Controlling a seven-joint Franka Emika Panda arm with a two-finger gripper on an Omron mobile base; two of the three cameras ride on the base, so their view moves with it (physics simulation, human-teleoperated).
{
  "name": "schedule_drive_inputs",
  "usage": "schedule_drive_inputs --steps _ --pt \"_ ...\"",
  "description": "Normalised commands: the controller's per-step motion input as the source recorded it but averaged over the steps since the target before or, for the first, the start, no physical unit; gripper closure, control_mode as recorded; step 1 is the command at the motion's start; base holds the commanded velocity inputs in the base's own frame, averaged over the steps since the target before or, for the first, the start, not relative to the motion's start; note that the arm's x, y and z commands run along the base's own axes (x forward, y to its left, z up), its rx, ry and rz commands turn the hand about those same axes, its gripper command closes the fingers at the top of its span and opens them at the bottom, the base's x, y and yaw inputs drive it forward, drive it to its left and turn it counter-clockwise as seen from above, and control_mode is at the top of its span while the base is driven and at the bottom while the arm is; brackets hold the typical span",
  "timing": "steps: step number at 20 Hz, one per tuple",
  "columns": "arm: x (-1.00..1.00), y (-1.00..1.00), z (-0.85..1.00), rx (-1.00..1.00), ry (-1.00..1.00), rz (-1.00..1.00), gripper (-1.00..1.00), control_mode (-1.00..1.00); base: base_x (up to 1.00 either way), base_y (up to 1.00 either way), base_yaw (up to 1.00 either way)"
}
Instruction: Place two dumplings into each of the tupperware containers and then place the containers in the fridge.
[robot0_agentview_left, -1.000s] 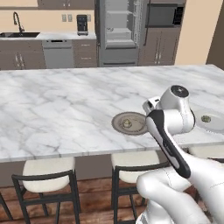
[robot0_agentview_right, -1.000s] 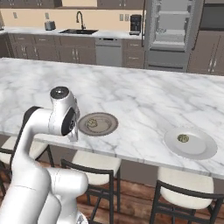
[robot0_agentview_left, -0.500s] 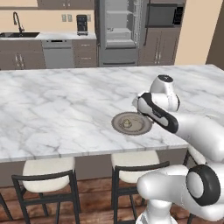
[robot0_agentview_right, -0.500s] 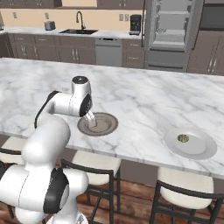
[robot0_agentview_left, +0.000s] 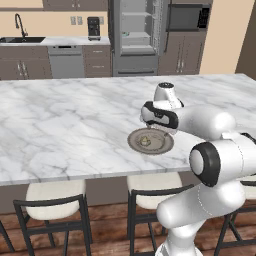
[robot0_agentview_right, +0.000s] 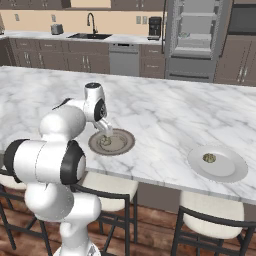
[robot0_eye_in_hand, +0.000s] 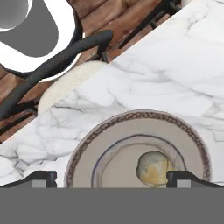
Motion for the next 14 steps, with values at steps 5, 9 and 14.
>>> schedule_drive_inputs --steps 5,9,14 --pt "0.00 0.01 -0.93 0.00 -0.33 0.00 -1.00 -1.00 0.00 0.00 0.00" --pt "0.01 0.07 -0.55 0.00 -0.33 0.00 -1.00 -1.00 0.00 0.00 0.00" --pt "0.42 0.23 -0.02 0.00 -0.22 0.00 -1.00 -1.00 0.00 0.00 0.00"
